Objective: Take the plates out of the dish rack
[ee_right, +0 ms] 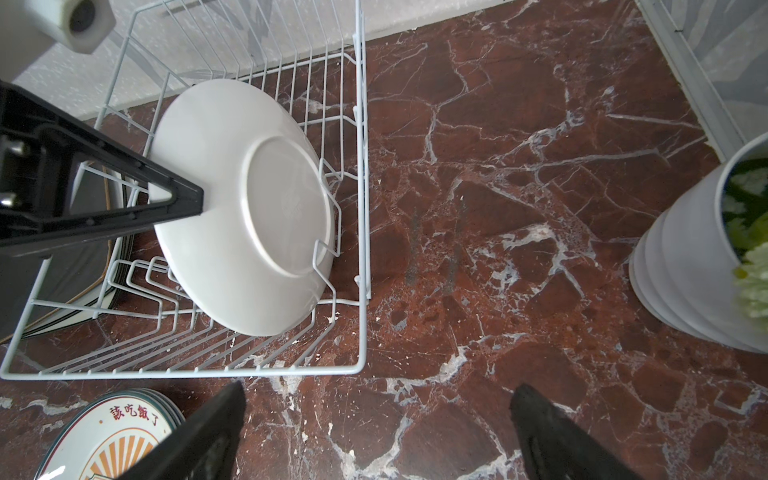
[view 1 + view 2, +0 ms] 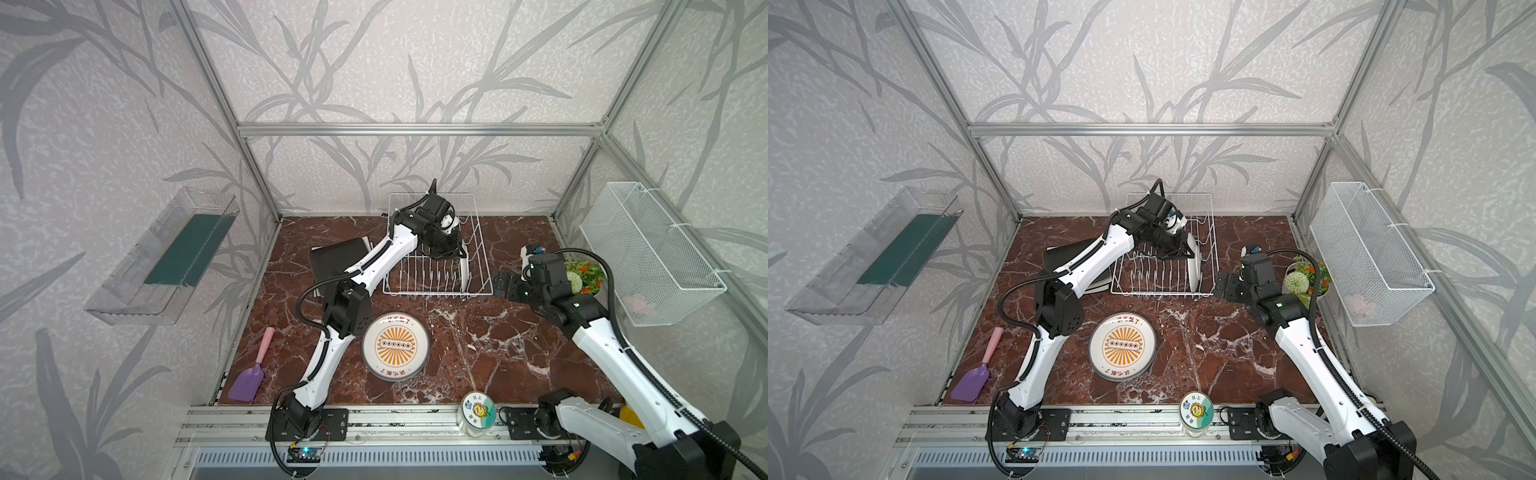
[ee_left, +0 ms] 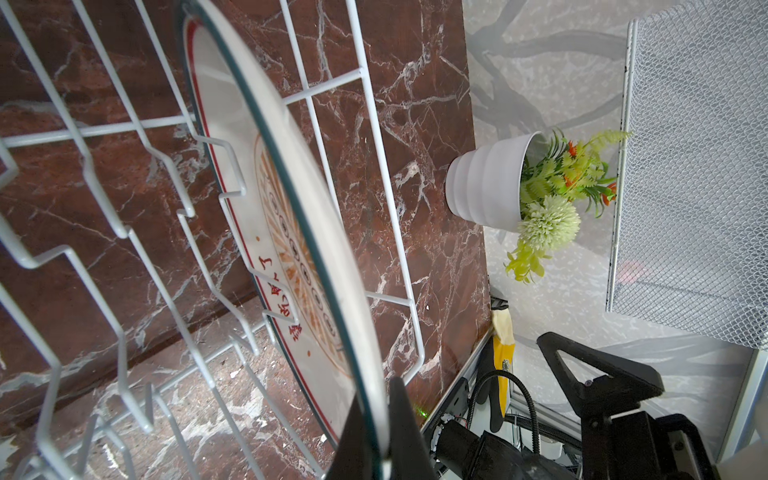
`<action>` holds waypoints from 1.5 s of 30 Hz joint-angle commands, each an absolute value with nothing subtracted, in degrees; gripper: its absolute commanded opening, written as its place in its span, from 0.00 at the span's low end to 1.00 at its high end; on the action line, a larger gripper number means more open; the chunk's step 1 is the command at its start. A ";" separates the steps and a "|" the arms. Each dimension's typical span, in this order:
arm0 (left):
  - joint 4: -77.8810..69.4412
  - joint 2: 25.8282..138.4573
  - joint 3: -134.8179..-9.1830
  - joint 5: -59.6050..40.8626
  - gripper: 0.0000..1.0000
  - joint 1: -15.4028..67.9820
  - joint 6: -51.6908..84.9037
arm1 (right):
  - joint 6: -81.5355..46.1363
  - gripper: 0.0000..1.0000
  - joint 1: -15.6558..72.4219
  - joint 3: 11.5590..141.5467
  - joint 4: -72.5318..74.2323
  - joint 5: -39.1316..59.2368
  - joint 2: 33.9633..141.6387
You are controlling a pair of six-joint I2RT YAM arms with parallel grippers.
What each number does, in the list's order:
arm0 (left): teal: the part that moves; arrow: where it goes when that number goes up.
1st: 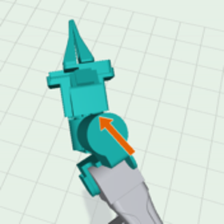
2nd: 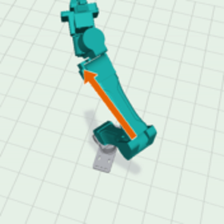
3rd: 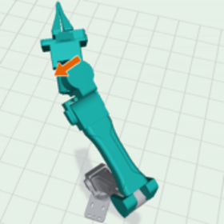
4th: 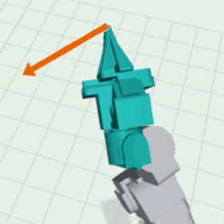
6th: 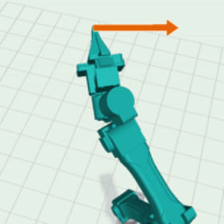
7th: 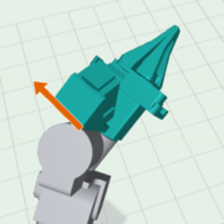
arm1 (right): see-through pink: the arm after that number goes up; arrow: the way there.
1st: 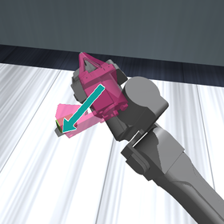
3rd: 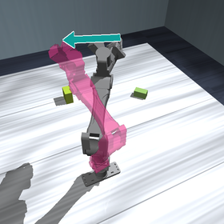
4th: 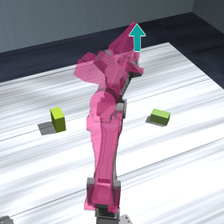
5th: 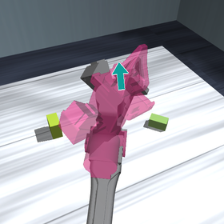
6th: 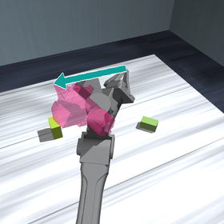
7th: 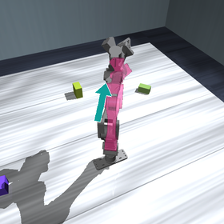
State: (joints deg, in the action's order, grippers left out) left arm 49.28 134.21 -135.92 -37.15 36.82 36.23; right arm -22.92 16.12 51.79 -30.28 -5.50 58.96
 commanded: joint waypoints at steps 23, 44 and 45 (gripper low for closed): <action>53.26 118.02 -137.61 -28.59 0.00 36.65 34.92 | -23.13 0.99 15.73 55.16 -29.64 -4.60 57.23; 34.88 89.78 -100.44 -10.98 0.00 37.44 -4.06 | -25.51 0.99 15.64 61.68 -31.56 5.08 58.99; 33.24 87.92 -97.62 -10.77 0.00 37.66 -6.80 | -25.75 0.99 15.64 62.50 -31.72 6.63 59.70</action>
